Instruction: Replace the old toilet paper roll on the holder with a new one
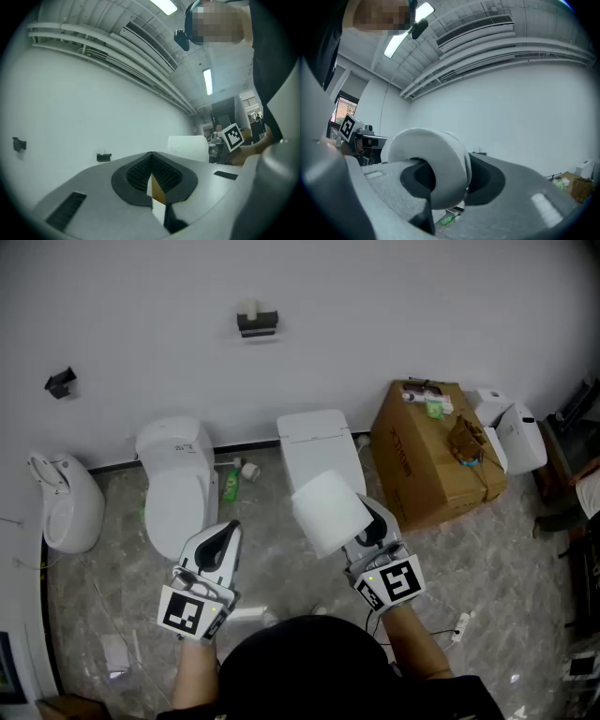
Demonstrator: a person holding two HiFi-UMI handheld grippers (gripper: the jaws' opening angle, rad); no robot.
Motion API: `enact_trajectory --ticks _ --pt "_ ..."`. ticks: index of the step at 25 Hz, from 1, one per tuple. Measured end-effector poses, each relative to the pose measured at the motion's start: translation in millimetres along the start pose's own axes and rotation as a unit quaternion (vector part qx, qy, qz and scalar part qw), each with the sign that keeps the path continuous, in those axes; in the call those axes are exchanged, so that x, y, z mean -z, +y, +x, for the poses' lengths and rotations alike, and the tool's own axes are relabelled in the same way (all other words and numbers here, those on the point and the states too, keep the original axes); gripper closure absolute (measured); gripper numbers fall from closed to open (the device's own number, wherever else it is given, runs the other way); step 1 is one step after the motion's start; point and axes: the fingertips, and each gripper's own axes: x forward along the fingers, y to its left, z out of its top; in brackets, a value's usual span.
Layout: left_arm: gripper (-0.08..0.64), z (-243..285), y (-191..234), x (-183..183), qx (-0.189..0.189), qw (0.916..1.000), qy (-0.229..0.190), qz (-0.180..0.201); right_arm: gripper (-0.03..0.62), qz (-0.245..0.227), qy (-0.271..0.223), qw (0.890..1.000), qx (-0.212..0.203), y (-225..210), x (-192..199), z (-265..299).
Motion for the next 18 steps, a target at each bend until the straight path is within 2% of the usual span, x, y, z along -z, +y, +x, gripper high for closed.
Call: enact_trajectory --ticks 4,9,13,18 --pt "0.548 -11 17 4 -0.019 0.9993 -0.015 0.029 0.459 0.01 0.008 1.0 0.001 10 5 1" --pt "0.548 -27 45 7 -0.028 0.9996 -0.007 -0.004 0.459 0.016 0.014 1.0 0.0 28 6 18" --pt "0.548 -46 71 14 -0.034 0.9994 -0.007 0.007 0.457 0.016 0.015 1.0 0.011 41 9 32" --pt "0.548 -58 99 29 -0.03 0.9995 0.011 0.002 0.457 0.015 0.024 0.999 0.03 49 18 50"
